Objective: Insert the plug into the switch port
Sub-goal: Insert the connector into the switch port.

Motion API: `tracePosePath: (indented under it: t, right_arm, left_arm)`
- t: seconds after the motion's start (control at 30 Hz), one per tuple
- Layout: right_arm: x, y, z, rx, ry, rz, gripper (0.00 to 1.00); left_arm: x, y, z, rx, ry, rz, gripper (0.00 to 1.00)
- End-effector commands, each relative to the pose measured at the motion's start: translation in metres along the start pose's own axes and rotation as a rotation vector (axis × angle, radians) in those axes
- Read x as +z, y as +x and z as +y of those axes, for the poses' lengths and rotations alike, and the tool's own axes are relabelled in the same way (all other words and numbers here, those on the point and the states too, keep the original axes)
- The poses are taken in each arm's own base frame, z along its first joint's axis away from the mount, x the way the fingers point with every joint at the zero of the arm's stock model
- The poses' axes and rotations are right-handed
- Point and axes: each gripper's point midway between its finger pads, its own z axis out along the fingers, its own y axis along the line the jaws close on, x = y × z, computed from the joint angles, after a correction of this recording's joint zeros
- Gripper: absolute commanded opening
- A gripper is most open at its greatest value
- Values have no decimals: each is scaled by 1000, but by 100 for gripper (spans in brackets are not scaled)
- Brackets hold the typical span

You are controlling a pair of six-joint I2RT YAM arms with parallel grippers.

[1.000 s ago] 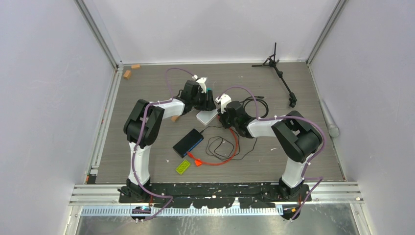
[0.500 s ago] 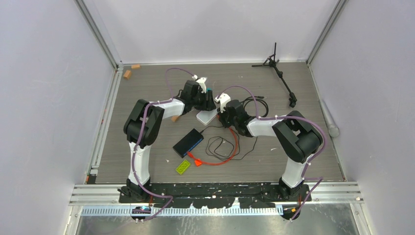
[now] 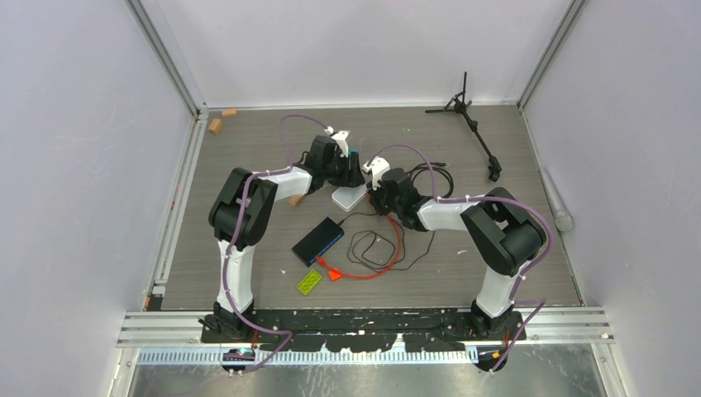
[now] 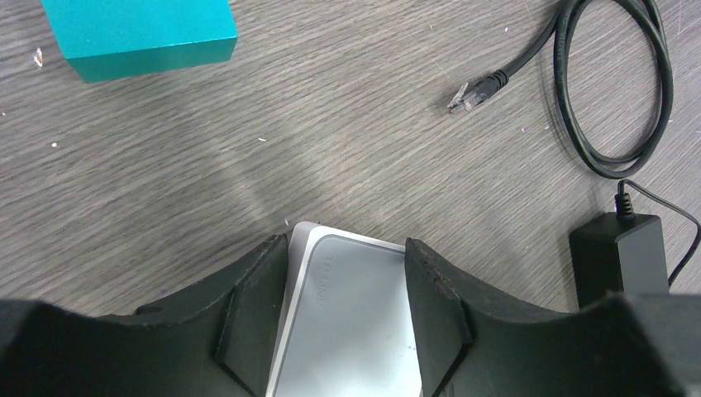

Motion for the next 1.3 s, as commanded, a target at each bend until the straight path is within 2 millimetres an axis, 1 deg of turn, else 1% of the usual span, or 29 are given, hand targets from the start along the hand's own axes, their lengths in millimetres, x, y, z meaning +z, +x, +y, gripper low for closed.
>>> tracePosePath:
  t: [0.0, 0.23, 0.47, 0.67, 0.77, 0.9, 1.03, 1.17, 1.27]
  right_arm:
    - [-11, -56, -1, -3, -5, -163, 1]
    - [-10, -48, -1, -5, 1, -149, 0]
    - [1, -29, -9, 0, 50, -152, 0]
    - [7, -20, -11, -3, 76, -168, 0]
    - [12, -14, -11, -10, 75, -148, 1]
    - [17, -11, -8, -26, 60, -138, 0]
    - [17, -9, -3, -44, 28, -132, 0]
    - [16, -10, 13, -62, -61, -110, 1]
    - [14, -11, 20, -75, -81, -105, 1]
  left_arm:
    - [3, 35, 9, -22, -22, 116, 56]
    - [3, 35, 10, -22, -24, 119, 56]
    - [3, 36, 9, -21, -19, 121, 56]
    - [4, 36, 9, -20, -16, 123, 56]
    - [4, 37, 8, -21, -13, 127, 56]
    - [4, 37, 7, -15, -5, 129, 56]
    - [4, 36, 5, -5, 5, 130, 56]
    - [4, 37, 4, 2, 13, 137, 56]
    - [3, 37, 4, 10, 11, 141, 56]
